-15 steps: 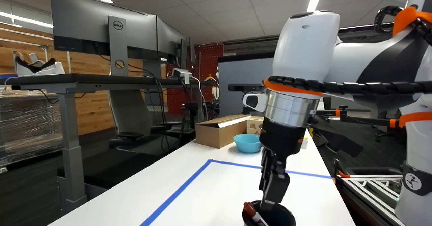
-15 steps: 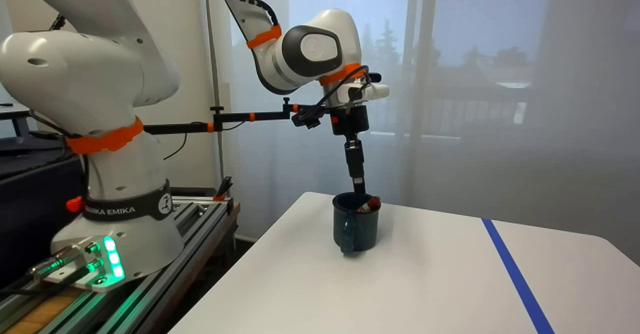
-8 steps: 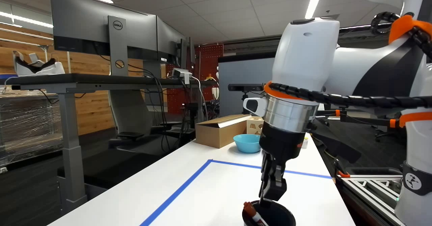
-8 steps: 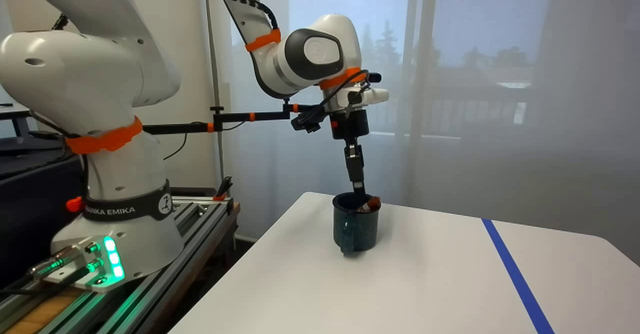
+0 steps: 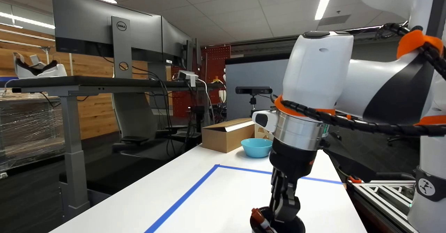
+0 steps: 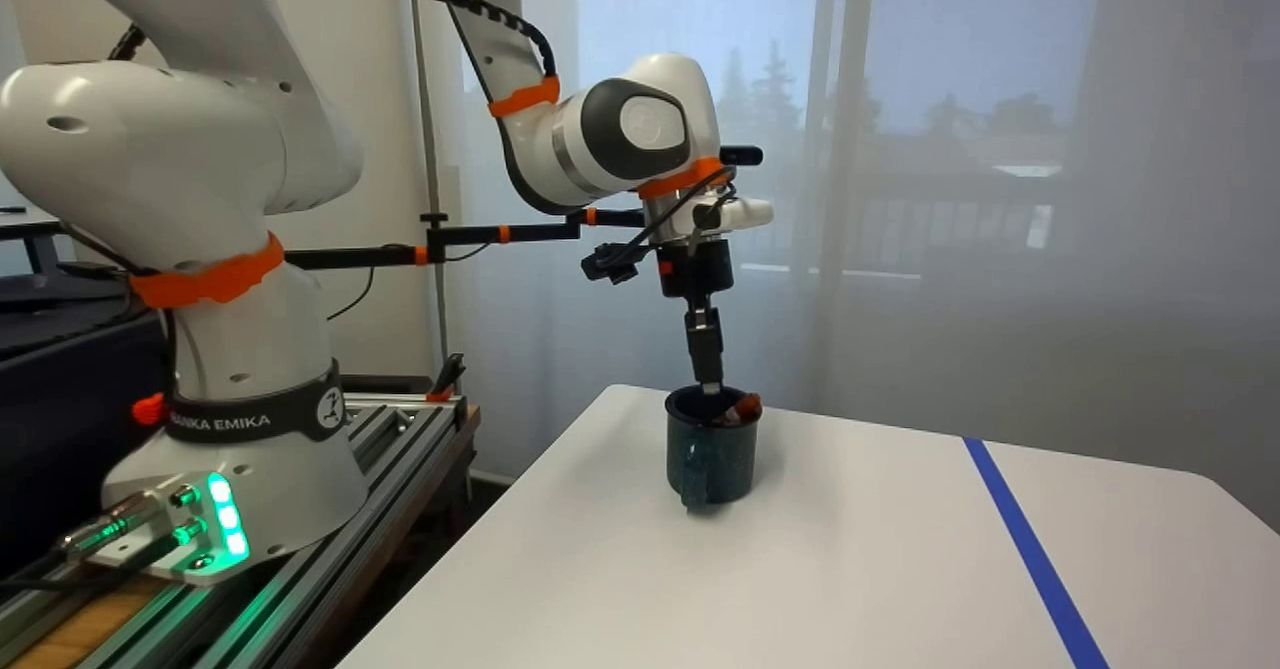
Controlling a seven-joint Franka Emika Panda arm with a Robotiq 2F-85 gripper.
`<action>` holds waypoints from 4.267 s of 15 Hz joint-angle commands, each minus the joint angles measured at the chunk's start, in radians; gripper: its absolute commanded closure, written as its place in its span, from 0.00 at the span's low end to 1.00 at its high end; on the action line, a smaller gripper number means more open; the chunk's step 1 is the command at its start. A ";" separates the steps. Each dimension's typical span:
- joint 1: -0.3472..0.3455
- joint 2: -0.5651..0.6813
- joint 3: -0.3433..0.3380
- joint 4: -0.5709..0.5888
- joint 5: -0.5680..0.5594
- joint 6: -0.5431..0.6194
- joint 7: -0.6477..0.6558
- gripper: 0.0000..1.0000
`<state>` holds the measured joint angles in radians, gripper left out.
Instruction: Take the red marker out of the green mug.
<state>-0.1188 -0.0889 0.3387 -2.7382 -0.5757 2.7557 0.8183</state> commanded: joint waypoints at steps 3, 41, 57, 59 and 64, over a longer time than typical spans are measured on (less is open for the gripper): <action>-0.016 0.081 0.002 0.056 -0.107 0.023 0.084 0.61; -0.019 -0.223 -0.169 0.113 -0.014 -0.267 -0.028 0.95; 0.112 0.350 -0.320 0.369 -0.158 -0.125 0.019 0.95; 0.147 0.392 -0.345 0.409 -0.151 -0.115 0.012 0.95; 0.197 0.468 -0.400 0.491 -0.145 -0.093 0.007 0.95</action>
<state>0.0429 0.3224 -0.0205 -2.3038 -0.7290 2.6335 0.8349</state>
